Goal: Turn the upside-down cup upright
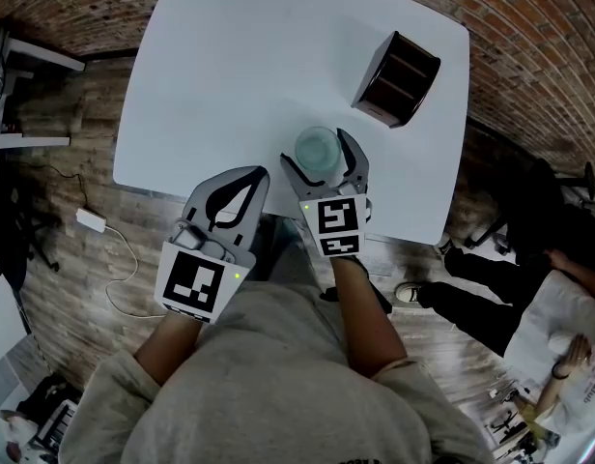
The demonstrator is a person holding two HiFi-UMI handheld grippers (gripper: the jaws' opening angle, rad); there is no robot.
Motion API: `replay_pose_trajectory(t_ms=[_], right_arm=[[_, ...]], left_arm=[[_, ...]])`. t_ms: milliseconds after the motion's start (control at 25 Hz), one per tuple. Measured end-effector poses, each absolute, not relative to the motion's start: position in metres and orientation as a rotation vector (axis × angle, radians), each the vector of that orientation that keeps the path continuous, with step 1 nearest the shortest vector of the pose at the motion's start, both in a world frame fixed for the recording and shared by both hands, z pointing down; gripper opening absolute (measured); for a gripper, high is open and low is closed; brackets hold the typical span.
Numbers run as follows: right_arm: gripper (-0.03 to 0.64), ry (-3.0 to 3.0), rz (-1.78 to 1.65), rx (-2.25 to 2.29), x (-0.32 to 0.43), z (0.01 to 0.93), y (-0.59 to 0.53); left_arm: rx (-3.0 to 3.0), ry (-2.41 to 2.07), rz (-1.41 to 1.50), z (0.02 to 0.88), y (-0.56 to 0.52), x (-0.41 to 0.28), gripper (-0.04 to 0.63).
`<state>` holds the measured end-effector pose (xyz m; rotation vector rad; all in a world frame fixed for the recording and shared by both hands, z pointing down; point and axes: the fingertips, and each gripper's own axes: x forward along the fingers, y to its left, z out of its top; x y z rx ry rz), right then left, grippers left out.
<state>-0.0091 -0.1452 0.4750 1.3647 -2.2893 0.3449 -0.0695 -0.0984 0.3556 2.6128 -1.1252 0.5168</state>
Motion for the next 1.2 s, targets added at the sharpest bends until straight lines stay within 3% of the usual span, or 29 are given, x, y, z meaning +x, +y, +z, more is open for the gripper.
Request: replay_pose_trajectory(t_ms=[1200], right_arm=[[0.390,-2.305,0.238,1.438,-0.006,0.463,-0.146]], left_arm=[[2.624,-1.103,0.509,0.356,-0.097,-0.069,0.009]])
